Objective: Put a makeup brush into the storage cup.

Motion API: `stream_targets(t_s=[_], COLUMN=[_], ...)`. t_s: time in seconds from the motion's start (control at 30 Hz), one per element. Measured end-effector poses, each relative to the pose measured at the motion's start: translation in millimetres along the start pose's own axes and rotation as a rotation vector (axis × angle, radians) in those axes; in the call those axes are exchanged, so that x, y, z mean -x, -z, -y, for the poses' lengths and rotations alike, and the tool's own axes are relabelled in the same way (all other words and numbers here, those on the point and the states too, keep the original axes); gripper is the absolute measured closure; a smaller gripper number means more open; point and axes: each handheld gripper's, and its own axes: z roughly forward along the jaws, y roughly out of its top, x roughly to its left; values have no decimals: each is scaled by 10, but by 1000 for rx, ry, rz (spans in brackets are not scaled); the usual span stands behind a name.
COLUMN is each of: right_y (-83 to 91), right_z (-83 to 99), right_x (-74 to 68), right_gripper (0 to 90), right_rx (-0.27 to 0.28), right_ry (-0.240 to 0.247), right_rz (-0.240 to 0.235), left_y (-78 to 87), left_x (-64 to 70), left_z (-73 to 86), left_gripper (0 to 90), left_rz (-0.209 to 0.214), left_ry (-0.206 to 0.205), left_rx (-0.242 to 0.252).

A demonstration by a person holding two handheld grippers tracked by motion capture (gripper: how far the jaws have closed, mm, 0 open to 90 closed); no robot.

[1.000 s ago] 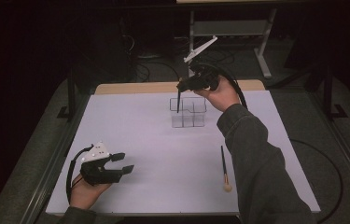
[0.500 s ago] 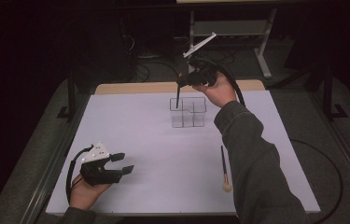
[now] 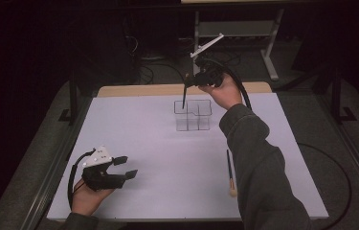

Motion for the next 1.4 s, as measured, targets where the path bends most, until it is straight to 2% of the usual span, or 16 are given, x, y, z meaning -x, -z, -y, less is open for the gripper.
stream_targets(t_s=[0.1,0.27,0.77,0.87,0.9,0.93,1.03,1.23,1.4], right_y=[-13,-48,-177,-191,-200,-206,-222,-265,-306], right_z=[10,17,29,33,39,44,57,75,92], right_x=[26,34,18,16,25,20,35,30,40], right_gripper=[832,832,831,830,830,830,830,829,829], right_rx=[1,-6,-27,-29,-28,-33,-30,-42,-47], right_ry=[18,6,-5,-7,7,-8,1,-12,4], right_rz=[9,10,13,9,13,12,12,13,19], left_y=[-5,-15,5,5,4,4,2,-5,5], left_x=[6,7,-10,-13,-12,-14,-17,-18,-24], left_z=[-1,-6,-4,-2,-1,-1,2,5,6], left_gripper=[347,328,262,261,261,261,261,262,262], left_rz=[-4,-3,-6,-8,-8,-7,-8,-11,-11], left_ry=[0,-13,7,7,9,9,10,12,14], left_rx=[-2,-6,5,3,3,2,4,5,7])
